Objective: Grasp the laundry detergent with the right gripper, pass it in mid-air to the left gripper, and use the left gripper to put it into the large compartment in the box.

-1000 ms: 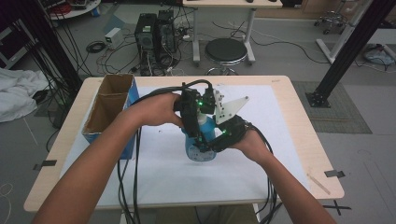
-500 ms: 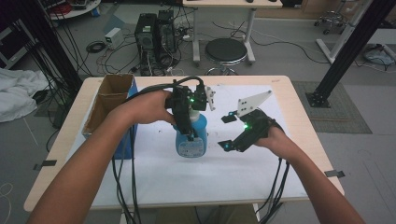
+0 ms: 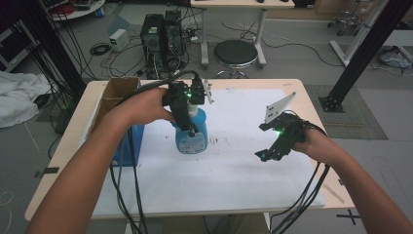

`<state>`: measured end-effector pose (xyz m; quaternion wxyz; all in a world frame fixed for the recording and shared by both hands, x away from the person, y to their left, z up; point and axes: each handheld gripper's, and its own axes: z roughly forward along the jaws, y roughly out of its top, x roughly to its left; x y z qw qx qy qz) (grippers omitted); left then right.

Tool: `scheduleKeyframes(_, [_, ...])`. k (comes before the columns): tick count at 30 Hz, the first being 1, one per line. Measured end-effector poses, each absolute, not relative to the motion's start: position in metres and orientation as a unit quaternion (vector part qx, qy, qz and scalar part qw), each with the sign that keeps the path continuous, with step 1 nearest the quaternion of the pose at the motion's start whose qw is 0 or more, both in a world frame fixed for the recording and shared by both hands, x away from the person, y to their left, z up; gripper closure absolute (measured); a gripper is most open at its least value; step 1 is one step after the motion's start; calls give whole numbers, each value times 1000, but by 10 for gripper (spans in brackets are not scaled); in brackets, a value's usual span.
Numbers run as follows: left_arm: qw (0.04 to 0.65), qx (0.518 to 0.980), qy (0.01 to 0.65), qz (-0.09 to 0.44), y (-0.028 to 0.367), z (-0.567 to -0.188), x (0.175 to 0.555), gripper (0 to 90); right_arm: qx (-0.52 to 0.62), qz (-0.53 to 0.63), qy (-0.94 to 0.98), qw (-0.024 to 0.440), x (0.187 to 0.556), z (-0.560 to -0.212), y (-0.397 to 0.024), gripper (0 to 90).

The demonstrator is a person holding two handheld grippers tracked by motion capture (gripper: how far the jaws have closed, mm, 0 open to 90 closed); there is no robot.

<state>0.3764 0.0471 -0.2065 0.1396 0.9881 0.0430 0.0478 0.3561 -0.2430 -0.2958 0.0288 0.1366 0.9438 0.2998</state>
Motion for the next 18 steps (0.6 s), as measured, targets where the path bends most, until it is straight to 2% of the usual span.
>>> scheduleKeyframes(4, [142, 987, 57, 50, 52, -203, 378, 379, 136, 277, 951, 14, 353, -293, -254, 12])
scheduleKeyframes(10, [137, 985, 89, 63, 62, -190, 382, 379, 148, 226, 962, 29, 349, -290, -267, 12])
scheduleKeyframes(18, [126, 978, 143, 82, 78, -162, 385, 379, 154, 169, 973, 21, 350, -281, -292, 12])
